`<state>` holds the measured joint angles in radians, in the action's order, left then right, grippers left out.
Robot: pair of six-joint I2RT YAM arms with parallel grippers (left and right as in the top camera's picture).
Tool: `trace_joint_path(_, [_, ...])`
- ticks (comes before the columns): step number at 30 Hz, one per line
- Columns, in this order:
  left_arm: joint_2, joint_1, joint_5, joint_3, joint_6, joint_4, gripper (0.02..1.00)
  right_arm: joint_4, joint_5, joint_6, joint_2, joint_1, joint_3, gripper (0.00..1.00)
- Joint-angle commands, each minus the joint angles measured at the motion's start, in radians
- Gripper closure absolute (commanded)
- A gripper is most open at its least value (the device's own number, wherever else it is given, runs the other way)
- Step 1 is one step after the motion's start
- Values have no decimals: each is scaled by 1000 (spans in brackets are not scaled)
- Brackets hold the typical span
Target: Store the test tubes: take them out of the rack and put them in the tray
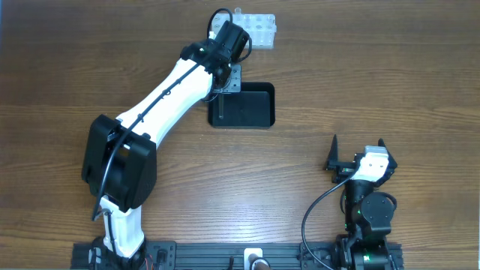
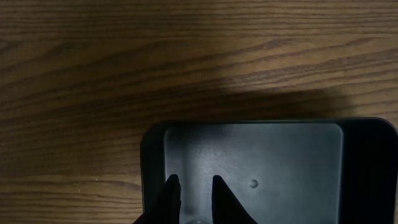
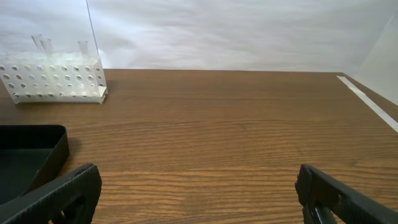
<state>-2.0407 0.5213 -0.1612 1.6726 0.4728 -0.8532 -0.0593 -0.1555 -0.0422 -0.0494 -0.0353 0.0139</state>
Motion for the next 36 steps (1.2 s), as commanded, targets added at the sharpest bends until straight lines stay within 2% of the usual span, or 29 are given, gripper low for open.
trace_joint_path(1, [-50, -9, -16, -5, 14, -4, 978, 0, 5, -4, 5, 7, -9, 9])
trace_joint_path(23, [-128, -26, -16, -5, 14, 34, 956, 0, 5, -4, 5, 7, -9, 9])
trace_joint_path(33, [-133, -26, -16, -5, 14, 48, 838, 0, 5, -4, 5, 7, -9, 9])
trace_joint_path(36, [-130, -26, -16, -4, 14, 58, 761, 0, 5, -4, 5, 7, -9, 9])
